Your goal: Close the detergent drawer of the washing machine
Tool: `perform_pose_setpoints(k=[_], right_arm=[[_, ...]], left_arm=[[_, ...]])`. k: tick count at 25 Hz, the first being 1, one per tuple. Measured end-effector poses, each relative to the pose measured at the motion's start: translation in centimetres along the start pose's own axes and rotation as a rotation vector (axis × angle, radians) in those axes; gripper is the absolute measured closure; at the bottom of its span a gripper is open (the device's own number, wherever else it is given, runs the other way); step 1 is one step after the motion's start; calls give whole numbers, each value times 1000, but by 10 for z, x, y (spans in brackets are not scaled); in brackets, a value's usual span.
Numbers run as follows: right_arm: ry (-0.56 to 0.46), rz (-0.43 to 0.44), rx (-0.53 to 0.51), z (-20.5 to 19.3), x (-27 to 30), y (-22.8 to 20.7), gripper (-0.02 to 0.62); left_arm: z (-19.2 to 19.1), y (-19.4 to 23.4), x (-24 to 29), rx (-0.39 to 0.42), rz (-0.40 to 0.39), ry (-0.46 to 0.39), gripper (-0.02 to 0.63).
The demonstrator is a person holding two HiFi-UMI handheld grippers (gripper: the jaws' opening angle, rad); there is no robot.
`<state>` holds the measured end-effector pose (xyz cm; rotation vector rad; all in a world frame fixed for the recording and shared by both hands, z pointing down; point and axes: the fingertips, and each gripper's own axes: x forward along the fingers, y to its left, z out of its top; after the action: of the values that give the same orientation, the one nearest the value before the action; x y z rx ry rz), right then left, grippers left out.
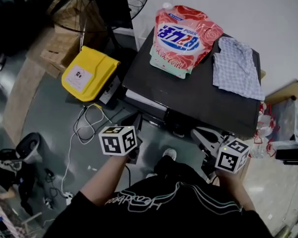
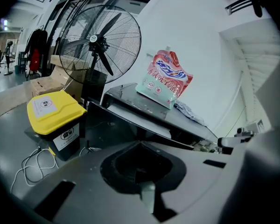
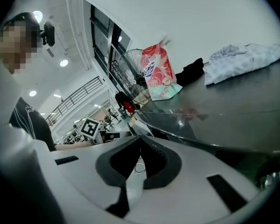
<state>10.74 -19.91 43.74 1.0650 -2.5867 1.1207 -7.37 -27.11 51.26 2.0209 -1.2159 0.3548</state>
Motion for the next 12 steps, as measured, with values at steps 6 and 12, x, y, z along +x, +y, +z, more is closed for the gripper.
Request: perform_pose_setpoints(k=[6,12], right_arm=[[9,-3,4,-5,6,-1,568],[19,-2,7,-3,9,-4,568]], left_arm=[[0,2,1,0,-7,-11,583],[4,2,4,0,-18,-27,583]])
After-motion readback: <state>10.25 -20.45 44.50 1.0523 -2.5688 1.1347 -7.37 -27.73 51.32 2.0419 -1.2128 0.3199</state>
